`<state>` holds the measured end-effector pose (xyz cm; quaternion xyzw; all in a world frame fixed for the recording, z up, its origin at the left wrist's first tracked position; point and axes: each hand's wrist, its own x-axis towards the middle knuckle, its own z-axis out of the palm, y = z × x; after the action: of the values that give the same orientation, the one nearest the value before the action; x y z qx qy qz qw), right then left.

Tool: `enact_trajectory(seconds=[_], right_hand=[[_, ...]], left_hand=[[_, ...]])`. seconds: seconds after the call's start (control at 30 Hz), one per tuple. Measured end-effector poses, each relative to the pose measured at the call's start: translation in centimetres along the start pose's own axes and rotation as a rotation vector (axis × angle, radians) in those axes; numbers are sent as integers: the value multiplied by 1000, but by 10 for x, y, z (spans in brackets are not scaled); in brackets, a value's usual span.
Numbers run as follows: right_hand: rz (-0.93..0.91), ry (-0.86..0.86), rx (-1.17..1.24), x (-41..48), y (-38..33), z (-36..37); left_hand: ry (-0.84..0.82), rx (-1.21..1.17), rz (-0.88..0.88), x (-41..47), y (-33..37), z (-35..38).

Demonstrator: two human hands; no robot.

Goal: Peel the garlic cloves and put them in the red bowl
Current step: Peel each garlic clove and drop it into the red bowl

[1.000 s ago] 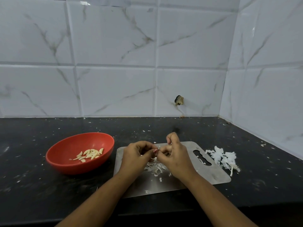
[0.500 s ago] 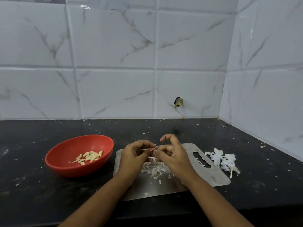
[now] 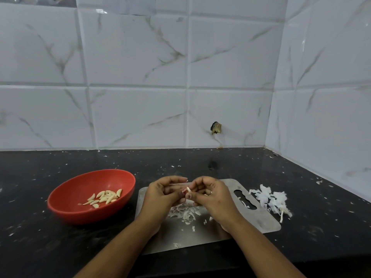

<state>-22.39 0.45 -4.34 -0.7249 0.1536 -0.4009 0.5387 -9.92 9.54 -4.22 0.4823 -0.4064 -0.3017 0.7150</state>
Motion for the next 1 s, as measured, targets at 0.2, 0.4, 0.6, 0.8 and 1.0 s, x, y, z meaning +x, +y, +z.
enact_trajectory(seconds=[0.2,0.4,0.6,0.8,1.0], right_hand=[[-54,-5,-123,0,4,0],[-93,31,-221,1,5,-1],[-135,47,-315,0,4,0],[-202,43,-378,-1,6,1],[-230,38,-379,0,7,0]], left_hand=[[-8,35,-24,0,0,-2],[-8,82,-24,0,-1,-3],[-11,113,-17,-1,-1,-2],[16,105,-1,-2,-1,-1],[-16,123,27,-2,0,0]])
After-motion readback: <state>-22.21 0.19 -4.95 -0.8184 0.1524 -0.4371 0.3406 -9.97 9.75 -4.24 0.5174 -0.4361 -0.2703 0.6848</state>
